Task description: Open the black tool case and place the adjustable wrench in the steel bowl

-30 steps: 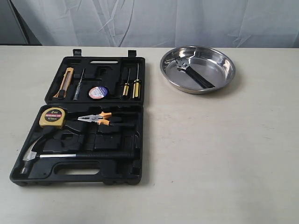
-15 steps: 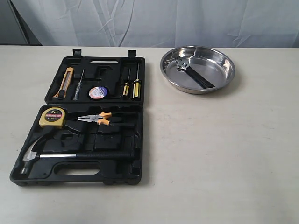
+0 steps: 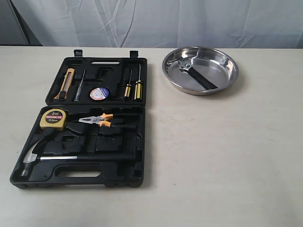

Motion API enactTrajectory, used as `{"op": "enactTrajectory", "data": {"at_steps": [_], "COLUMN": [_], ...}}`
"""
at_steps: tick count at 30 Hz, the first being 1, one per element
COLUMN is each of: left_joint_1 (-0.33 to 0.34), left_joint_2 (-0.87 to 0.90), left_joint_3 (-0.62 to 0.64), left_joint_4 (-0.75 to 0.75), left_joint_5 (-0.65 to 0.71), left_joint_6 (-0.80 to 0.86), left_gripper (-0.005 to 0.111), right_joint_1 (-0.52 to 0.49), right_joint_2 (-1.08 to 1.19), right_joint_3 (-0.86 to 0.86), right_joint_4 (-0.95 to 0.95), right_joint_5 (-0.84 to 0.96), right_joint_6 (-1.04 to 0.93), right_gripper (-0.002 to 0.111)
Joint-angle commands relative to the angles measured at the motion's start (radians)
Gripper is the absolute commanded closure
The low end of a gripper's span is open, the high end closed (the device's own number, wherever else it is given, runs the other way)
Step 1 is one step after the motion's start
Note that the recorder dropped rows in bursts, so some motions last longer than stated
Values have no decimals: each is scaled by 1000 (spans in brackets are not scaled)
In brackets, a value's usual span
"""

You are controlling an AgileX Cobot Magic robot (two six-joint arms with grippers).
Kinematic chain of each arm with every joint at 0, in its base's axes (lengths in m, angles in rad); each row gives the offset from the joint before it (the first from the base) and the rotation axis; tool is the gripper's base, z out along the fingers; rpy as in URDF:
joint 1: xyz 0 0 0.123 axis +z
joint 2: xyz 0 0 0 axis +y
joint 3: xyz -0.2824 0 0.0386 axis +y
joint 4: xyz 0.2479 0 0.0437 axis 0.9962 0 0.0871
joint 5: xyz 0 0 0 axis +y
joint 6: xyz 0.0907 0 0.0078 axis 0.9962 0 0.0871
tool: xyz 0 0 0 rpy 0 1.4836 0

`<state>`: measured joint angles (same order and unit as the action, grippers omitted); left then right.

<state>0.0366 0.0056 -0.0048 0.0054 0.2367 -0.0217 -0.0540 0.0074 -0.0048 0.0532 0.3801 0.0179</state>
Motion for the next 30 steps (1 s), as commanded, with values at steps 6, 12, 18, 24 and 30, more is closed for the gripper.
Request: {"op": "enactTrajectory", "data": {"at_steps": [6, 12, 18, 24, 30], "left_joint_1": [3, 3, 3, 3, 3], "left_joint_2": [-6, -6, -6, -6, -6], "left_joint_3": [5, 5, 5, 5, 5], "left_joint_4": [1, 1, 1, 1, 1], "left_joint_5": [1, 1, 1, 1, 1], "left_joint_6": [2, 2, 2, 1, 1], "left_gripper": [107, 107, 107, 107, 107], "right_joint_1": [-5, -5, -5, -5, -5], "right_joint_2": [-7, -7, -7, -7, -7], "right_joint_3": [5, 5, 5, 5, 5], "right_joint_4": [5, 4, 4, 8, 8], "right_joint_5": [-17, -17, -17, -17, -17], "right_joint_6": [0, 2, 2, 2, 2], "right_gripper": [108, 108, 108, 108, 108]}}
